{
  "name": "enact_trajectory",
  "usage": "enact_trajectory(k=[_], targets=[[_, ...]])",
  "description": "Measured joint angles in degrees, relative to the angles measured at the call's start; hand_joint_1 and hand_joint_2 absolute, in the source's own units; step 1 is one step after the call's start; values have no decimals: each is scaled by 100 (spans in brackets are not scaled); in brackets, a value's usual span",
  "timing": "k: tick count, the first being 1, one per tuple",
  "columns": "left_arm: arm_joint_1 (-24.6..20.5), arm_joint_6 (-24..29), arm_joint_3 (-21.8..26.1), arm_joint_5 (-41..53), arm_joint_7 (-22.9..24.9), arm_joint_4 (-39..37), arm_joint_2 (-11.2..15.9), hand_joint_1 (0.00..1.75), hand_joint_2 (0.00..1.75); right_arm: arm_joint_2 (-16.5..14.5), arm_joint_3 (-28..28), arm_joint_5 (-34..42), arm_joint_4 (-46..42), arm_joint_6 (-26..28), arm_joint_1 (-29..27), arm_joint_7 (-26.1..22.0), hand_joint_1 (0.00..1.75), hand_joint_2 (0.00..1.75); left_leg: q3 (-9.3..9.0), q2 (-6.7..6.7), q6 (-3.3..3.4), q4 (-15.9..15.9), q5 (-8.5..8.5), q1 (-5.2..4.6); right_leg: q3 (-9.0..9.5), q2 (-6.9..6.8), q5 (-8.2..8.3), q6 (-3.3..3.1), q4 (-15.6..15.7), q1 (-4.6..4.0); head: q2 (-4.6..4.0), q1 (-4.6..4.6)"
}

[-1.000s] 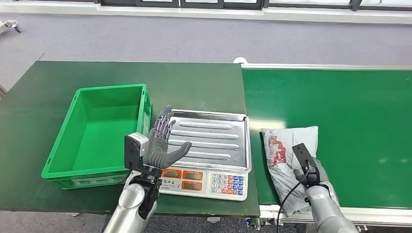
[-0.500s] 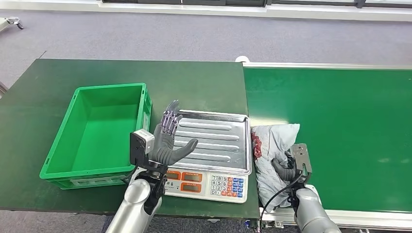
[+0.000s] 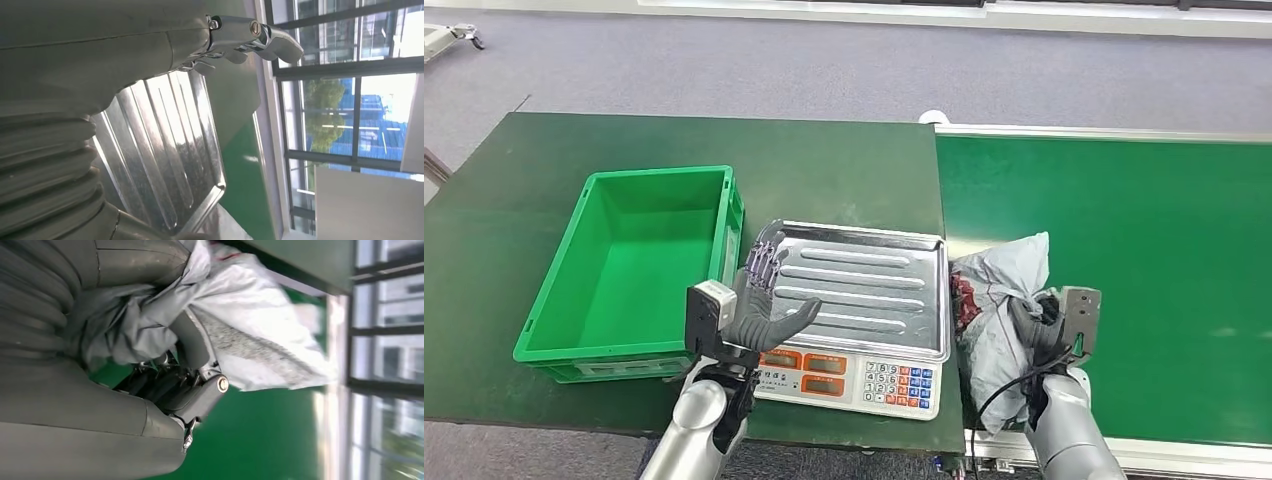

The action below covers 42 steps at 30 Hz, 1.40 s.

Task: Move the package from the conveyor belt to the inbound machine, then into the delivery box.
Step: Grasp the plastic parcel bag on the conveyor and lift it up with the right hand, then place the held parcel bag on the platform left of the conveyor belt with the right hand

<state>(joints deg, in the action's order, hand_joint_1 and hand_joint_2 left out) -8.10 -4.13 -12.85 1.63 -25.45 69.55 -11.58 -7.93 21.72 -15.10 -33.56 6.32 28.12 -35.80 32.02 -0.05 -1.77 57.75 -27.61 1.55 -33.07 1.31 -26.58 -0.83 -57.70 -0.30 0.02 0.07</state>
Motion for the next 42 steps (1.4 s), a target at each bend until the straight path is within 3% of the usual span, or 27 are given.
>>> enact_trajectory(k=[4, 8, 15, 23, 30, 31, 35, 42], targets=[[122, 38, 67, 37, -30, 78, 35, 0, 175, -56, -794, 131, -1757, 481, -495, 411, 175, 175, 19, -25, 4, 0, 6, -10, -13, -24, -3, 5, -2, 10, 0, 0], [217, 55, 119, 65, -100, 113, 57, 0, 175, -57, -1431, 81, -3359, 785, -903, 485, 175, 175, 28, -24, 4, -1, 7, -14, -26, -21, -3, 6, -2, 15, 0, -1], [224, 54, 129, 101, -121, 151, 59, 0, 175, 31, -1914, 189, -4916, 999, -1129, 562, 175, 175, 31, -29, 8, 0, 9, -19, -26, -28, -2, 7, -2, 19, 0, -1], [162, 53, 131, 142, -96, 191, 47, 0, 175, 85, -2391, 324, -5378, 734, -1089, 882, 175, 175, 32, -29, 12, -1, 13, -22, -25, -27, -1, 10, -4, 21, 0, -1], [75, 72, 131, 148, -95, 190, 37, 0, 175, 6, -3476, 477, -4577, 510, -825, 886, 175, 175, 34, -30, 6, -1, 18, -22, -31, -31, -1, 8, -16, 21, 0, -2], [73, 86, 131, 151, -94, 191, 37, 0, 175, -21, -3631, 543, -4415, 506, -806, 854, 168, 175, 34, -31, 6, -1, 18, -22, -32, -32, -2, 8, -16, 21, 0, -2], [82, 119, 131, 161, -95, 200, 41, 0, 175, -95, -4055, 825, -3872, 484, -789, 741, 7, 175, 39, -36, 5, -1, 19, -22, -33, -38, -3, 7, -17, 21, 0, -2], [87, 148, 131, 207, -96, 214, 51, 0, 175, -102, -4293, 1109, -3517, 622, -926, 721, 0, 175, 42, -37, 6, 0, 19, -29, -38, -40, -3, 9, -17, 28, 0, -1]])
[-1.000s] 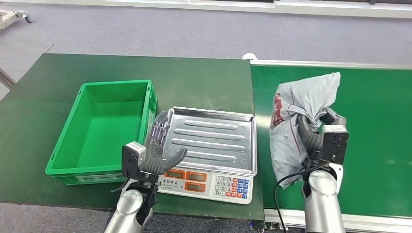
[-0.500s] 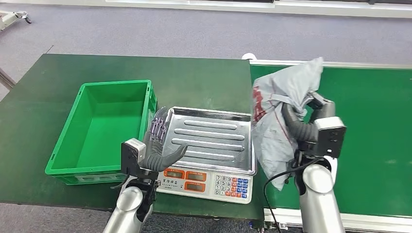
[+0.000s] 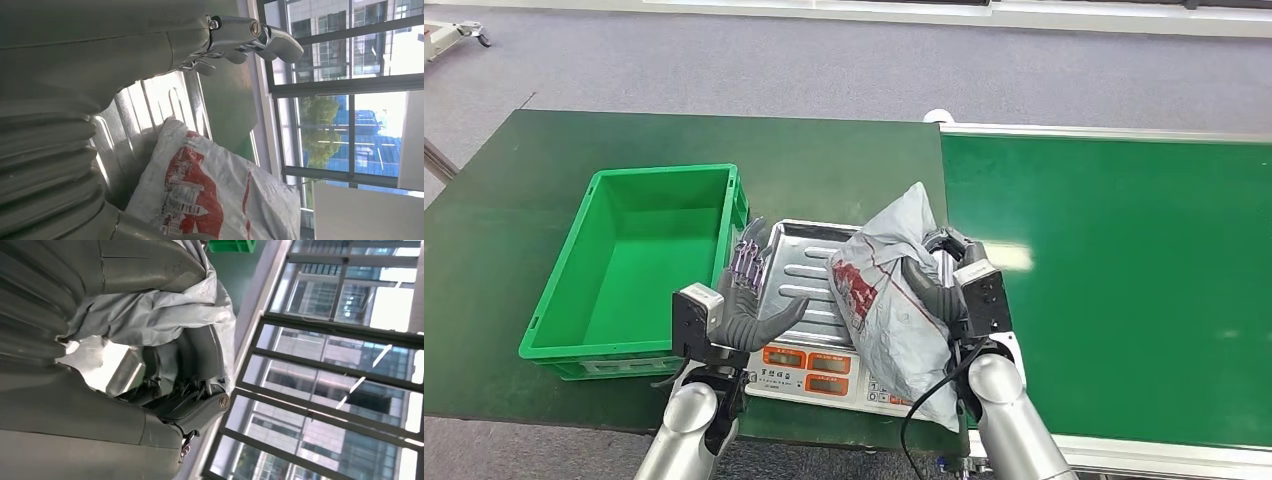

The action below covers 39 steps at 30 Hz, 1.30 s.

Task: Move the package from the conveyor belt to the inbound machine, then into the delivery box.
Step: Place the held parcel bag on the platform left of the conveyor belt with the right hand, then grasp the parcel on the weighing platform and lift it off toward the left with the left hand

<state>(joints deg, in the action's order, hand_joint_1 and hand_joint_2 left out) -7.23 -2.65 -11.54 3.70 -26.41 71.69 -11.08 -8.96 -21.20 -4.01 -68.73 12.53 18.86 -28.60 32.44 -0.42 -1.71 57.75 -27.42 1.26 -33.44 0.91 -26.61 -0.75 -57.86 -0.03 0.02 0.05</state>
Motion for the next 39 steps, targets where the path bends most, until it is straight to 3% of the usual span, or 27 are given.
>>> enact_trajectory(k=[4, 11, 14, 21, 31, 35, 39], targets=[[-6, 128, -7, 297, 4, -3, 37, 0, 175, 38, 15, 467, -32, -355, -216, 29, 0, 175, -1, 1, 0, 0, 0, 0, -4, 2, 0, 0, 0, 1, 0, -1], [-132, 264, -26, 1018, 95, -49, 177, 0, 175, 221, 431, 1633, -336, -1728, -708, -20, 0, 175, -2, 1, 0, 0, 0, 0, -6, 3, 0, 0, 0, 0, 0, -1], [-212, 274, -53, 1269, 154, -82, 213, 0, 175, 265, 706, 1882, -364, -2053, -818, -12, 0, 175, -3, 1, 1, 1, 0, 0, -6, 3, 1, 1, 0, 0, 0, -1], [-638, -88, -186, 1357, 160, -351, 215, 0, 175, 392, 1711, 2117, 157, -3561, -831, -88, 0, 175, -2, 1, 9, 1, 6, -11, -2, 1, 7, 9, 0, 11, 0, 1], [-1257, -693, -779, 2095, 111, -995, 169, 0, 175, 343, 2222, 1972, 786, -4093, -508, -69, 0, 175, -1, 1, 16, 1, 12, -14, -3, 0, 11, 14, 0, 13, 0, 1], [-1754, -1176, -1265, 2861, -42, -1728, 203, 0, 175, 287, 2270, 1965, 891, -4293, -377, -38, 0, 175, -2, 1, 16, 1, 14, -15, -3, 2, 14, 17, 0, 14, 0, 0], [-2453, -1888, -1907, 3705, -187, -2919, 264, 0, 175, 249, 2286, 2006, 967, -4439, -245, -6, 0, 175, -1, 1, 19, 2, 21, -16, -1, 1, 19, 22, 0, 17, 0, 1]])
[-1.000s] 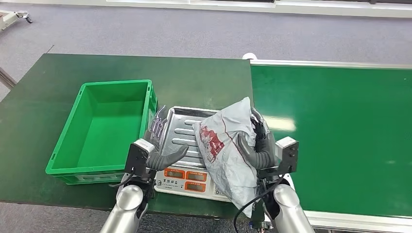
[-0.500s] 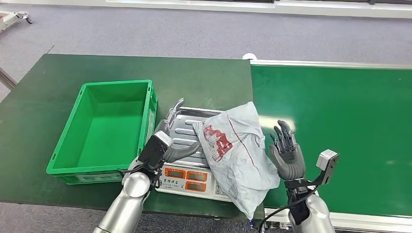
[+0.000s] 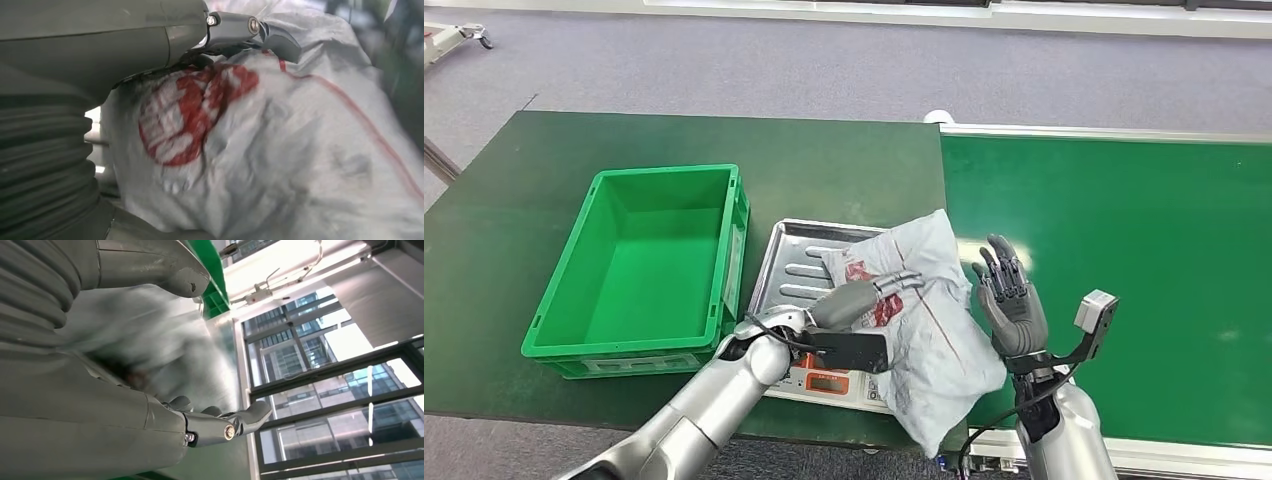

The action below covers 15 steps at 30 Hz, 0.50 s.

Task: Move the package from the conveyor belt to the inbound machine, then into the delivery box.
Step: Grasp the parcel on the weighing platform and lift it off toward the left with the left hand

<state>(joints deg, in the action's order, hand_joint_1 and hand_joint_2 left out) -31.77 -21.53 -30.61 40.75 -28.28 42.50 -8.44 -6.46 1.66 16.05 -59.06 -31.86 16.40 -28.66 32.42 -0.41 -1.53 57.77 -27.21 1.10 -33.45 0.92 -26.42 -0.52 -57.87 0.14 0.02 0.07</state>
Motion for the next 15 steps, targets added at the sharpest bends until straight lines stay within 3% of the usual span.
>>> enact_trajectory(k=[5, 9, 15], targets=[[-931, -691, -874, 615, -128, -1215, 85, 0, 175, -14, 1, 19, 21, 76, 122, 26, 0, 175, -19, -24, 5, -1, 5, 0, 34, -17, -1, 1, 0, 0, 0, 0], [-1339, -729, -1321, 732, -368, -1667, 110, 175, 175, -11, 1, 27, -55, 155, 108, 27, 0, 175, -42, -29, 7, -1, 3, -2, 60, -29, -4, 5, 1, 2, 0, -1], [-1613, -735, -1518, 591, -727, -1905, 107, 175, 175, 44, 0, 161, -165, 144, -24, -13, 0, 175, -51, -29, 10, -1, 12, -3, 68, -29, 4, 7, 1, 3, 0, 0]])
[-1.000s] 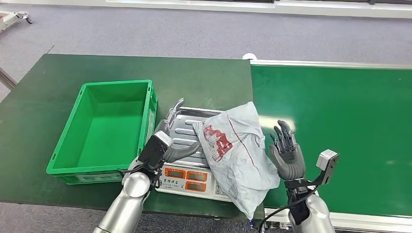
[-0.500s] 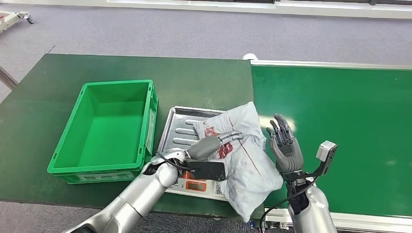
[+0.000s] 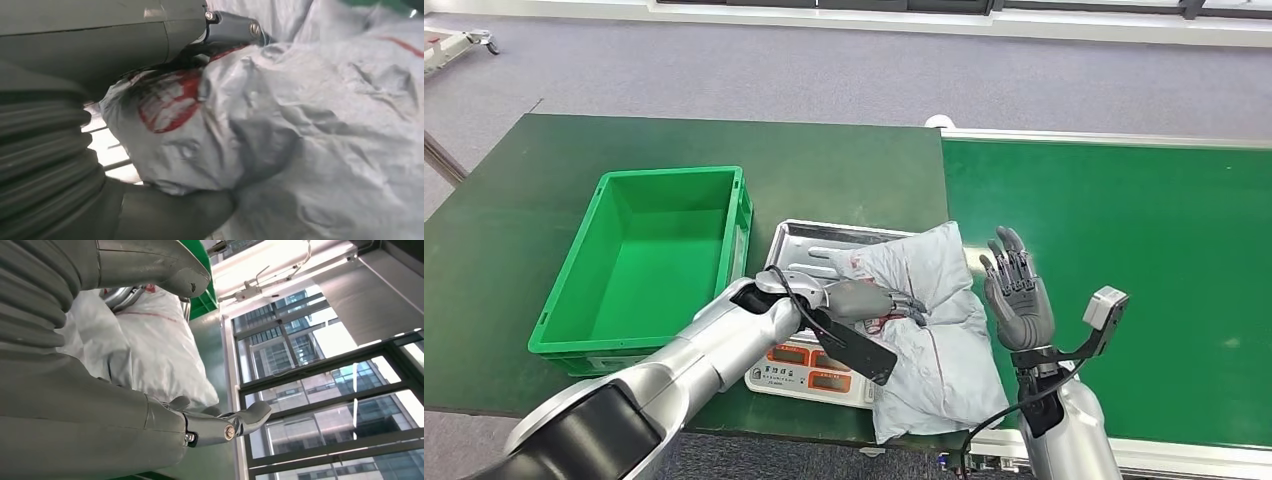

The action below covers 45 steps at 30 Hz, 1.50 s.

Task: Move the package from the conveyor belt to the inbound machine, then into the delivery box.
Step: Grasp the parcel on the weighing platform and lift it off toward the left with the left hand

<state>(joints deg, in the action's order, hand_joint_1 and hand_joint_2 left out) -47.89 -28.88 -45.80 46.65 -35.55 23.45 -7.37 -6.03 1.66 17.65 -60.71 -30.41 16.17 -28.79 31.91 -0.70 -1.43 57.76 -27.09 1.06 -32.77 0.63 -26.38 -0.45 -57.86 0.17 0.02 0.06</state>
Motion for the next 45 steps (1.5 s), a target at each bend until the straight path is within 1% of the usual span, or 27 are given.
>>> enact_trajectory(k=[2, 5, 10, 12, 15, 19, 21, 24, 27, 29, 31, 34, 35, 36, 38, 39, 43, 45], targets=[[-45, 67, -9, -103, -65, -24, -3, 175, 175, 21, 1, 15, -19, 2, -41, -10, 0, 175, -3, 0, -2, 0, 2, 0, 1, 1, 1, -1, 0, 0, 0, 0], [-78, 347, -8, -325, -169, -4, 1, 175, 175, 49, 1, 38, -54, 46, -151, -30, 0, 175, -3, 0, -3, 0, 2, 0, -2, 3, 2, -2, 0, 0, 0, 0], [-109, 686, 9, -704, -132, 298, 90, 175, 175, 88, 1, 94, -71, 70, -306, -74, 0, 175, 11, 0, -6, 0, 5, 0, -19, 4, 3, -3, -1, -1, 0, 0], [-113, 705, 21, -859, -1, 702, 206, 175, 175, 103, 1, 112, -94, 62, -358, -75, 0, 175, 22, 0, -10, 0, 9, 0, -32, 4, 6, -4, -1, 0, 0, 0], [-124, 610, 24, -1024, 282, 1602, 460, 175, 175, 113, 10, 104, -156, 60, -436, -45, 0, 175, 39, 1, -10, 0, 13, 0, -48, 4, 10, -3, -2, 0, 0, 1], [-124, 719, 4, -902, 640, 2752, 803, 175, 175, 111, 60, 69, -280, 95, -508, 31, 0, 175, 51, 1, -9, 0, 14, 0, -61, 6, 10, -4, -3, 0, 0, -1], [-109, 952, -10, -711, 800, 3112, 968, 175, 175, 111, 104, 4, -363, 161, -545, 72, 0, 175, 56, 1, -9, -1, 14, 0, -65, 5, 10, -4, -3, 0, 0, -1], [-48, 1527, -5, -240, 1043, 3349, 1191, 175, 175, 109, 162, -225, -490, 409, -603, 131, 0, 175, 61, 2, -9, -1, 14, 0, -69, 6, 10, -4, -3, 0, 0, 1], [61, 2121, 67, 275, 1298, 3349, 1410, 175, 175, 104, 206, -373, -579, 548, -653, 173, 0, 175, 62, 4, -10, -2, 14, 0, -72, 10, 11, -5, -3, -1, 0, -1], [147, 2594, 202, 674, 1536, 3266, 1566, 175, 175, 93, 245, -427, -623, 578, -683, 190, 0, 175, 63, 8, -12, -2, 16, 1, -75, 16, 12, -7, -5, -1, 0, 0], [201, 2988, 334, 1020, 1740, 3175, 1667, 175, 175, 81, 276, -463, -654, 590, -710, 201, 0, 175, 65, 12, -14, -2, 18, 1, -78, 20, 13, -7, -6, -2, 0, 0], [215, 3126, 385, 1154, 1820, 3137, 1702, 175, 175, 78, 286, -475, -666, 592, -721, 204, 0, 175, 66, 12, -15, -2, 18, 1, -79, 21, 13, -8, -7, -2, 0, 2], [275, 3348, 538, 1302, 1883, 3047, 1812, 175, 175, 69, 303, -498, -710, 596, -763, 217, 0, 175, 67, 14, -15, -2, 18, 1, -81, 23, 13, -8, -8, -2, 0, 1], [380, 3686, 807, 1496, 1931, 2921, 1984, 175, 175, 54, 330, -528, -791, 600, -844, 236, 0, 175, 69, 20, -16, -3, 17, 1, -87, 28, 13, -8, -11, -2, 0, 1], [639, 4432, 1501, 1887, 1953, 2645, 2375, 175, 175, 16, 404, -597, -997, 609, -1051, 277, 0, 175, 74, 33, -18, -4, 16, 2, -102, 39, 12, -10, -15, -2, 0, -2], [729, 4630, 1792, 1951, 1877, 2582, 2487, 175, 175, 3, 431, -612, -1075, 609, -1130, 286, 0, 175, 78, 37, -19, -4, 15, 2, -108, 42, 11, -10, -16, -3, 0, -2], [847, 4916, 2712, 2012, 1656, 2493, 2710, 175, 175, -33, 481, -629, -1248, 625, -1274, 301, 0, 175, 84, 41, -20, -4, 15, 3, -117, 47, 11, -12, -17, -5, 0, -1], [854, 4954, 3035, 2020, 1633, 2473, 2779, 175, 175, -50, 488, -629, -1297, 640, -1311, 304, 0, 175, 85, 42, -20, -4, 15, 3, -119, 48, 12, -13, -17, -5, 0, -2]])
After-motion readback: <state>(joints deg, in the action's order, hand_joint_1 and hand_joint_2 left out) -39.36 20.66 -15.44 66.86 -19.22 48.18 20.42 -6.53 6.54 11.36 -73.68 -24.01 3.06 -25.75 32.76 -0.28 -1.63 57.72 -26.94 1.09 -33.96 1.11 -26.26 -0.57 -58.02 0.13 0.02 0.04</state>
